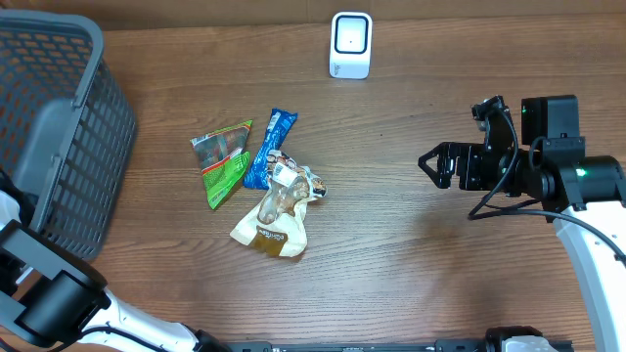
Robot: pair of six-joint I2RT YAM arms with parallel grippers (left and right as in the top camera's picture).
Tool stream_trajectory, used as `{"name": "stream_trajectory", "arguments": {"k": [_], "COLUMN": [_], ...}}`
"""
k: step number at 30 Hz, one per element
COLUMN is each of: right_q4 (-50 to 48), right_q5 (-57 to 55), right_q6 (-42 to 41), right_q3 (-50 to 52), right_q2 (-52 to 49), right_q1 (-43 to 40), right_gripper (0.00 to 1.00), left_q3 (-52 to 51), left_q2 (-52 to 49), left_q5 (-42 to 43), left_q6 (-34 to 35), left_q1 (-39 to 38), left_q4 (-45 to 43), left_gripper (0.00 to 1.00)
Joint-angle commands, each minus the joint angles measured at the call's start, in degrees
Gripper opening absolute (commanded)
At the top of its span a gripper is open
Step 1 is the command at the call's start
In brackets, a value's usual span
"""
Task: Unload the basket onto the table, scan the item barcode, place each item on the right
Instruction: 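Reach the left gripper into the basket and grasp the mint-green packet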
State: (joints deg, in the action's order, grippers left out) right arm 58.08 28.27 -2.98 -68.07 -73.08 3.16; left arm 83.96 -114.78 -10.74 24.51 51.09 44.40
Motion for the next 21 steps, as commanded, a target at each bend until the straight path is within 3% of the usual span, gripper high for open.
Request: {"name": "stream_trajectory", "arguments": {"k": [1, 4, 9, 15, 21], "right_q4": [-0.63, -1.01, -1.4, -1.44, -1.46], "right_q5": [0.28, 0.28, 0.28, 0.28, 0.28], "right_q6": [0.13, 0.13, 0.13, 0.13, 0.13], "right_q3": [0.26, 0.26, 0.26, 0.26, 0.26], "right_q2": [-0.09, -0.09, -0.09, -0.09, -0.09], "right_q1": [0.42, 0.42, 0.42, 0.42, 0.42], "right_gripper": [1.0, 1.0, 1.0, 1.0, 1.0], "left_q3": [-1.84, -0.66, 9.66, 23.96, 30.73], "left_q2": [-1.03, -0.92, 1.38, 7.96, 19.1], "left_q5": [7.76, 14.95, 22.25, 23.04, 23.02], "left_q6": [-0.79, -5.42, -5.68, -5.73, -7.8], "left_q1": [-2.08, -3.98, -6.78, -8.72, -11.32], "left_q4": [-0.83, -1.14, 4.39, 13.25, 14.99], "left_gripper": [0.05, 0.04, 0.04, 0.04, 0.04]}}
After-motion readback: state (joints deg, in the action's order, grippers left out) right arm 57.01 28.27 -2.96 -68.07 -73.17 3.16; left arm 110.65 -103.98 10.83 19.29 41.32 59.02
